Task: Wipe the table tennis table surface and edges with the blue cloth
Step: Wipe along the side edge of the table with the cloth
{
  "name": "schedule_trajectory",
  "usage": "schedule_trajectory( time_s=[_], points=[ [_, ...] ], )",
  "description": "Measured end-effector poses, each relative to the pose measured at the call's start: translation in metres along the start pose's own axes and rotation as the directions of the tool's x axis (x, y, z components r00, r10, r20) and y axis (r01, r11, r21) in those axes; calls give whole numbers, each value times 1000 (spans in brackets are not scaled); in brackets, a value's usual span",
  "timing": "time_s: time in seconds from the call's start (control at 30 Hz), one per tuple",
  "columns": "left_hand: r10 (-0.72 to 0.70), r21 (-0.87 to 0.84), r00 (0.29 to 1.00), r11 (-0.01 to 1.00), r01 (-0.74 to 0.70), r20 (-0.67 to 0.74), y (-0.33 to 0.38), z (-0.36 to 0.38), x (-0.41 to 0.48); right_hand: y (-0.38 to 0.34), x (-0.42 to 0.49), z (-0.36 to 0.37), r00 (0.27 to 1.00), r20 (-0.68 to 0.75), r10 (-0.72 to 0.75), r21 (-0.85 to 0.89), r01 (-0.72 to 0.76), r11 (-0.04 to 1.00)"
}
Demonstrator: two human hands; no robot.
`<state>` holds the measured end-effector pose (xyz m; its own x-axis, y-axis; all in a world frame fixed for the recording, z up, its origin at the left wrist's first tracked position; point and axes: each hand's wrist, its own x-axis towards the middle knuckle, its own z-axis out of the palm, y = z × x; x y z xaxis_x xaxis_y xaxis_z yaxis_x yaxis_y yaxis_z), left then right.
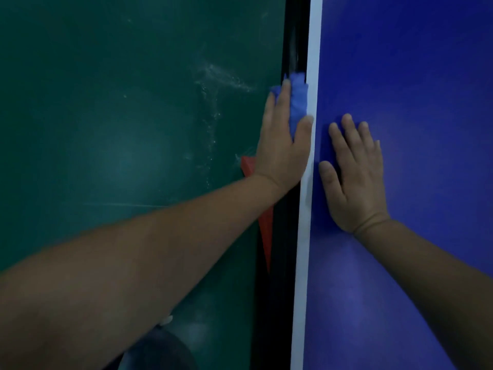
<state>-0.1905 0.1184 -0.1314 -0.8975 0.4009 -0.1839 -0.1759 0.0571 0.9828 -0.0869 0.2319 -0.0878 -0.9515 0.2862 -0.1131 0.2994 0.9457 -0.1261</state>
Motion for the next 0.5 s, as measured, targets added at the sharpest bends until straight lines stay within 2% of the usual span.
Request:
schedule_trajectory(
  time_s=[0.1,0.23,0.33,0.4,0.5],
  points=[
    [19,-36,999,999,-20,-30,-4,2,-2,0,0,0,1000,-6,1,-1,-1,1000],
    [59,-51,998,997,-59,0,-23,4,-113,0,0,-1,1000,-8,-10,10,10,1000],
    [-45,-43,998,998,46,36,-23,3,-164,0,0,0,1000,-15,-5,19,6,1000],
    [-15,-16,999,1000,16,47,-17,2,-139,0,0,0,1000,-24,-3,26,4,1000],
    [27,-16,999,1000,-26,32,-5,3,-51,1,0,-1,999,-44,-21,26,22,999]
  ],
)
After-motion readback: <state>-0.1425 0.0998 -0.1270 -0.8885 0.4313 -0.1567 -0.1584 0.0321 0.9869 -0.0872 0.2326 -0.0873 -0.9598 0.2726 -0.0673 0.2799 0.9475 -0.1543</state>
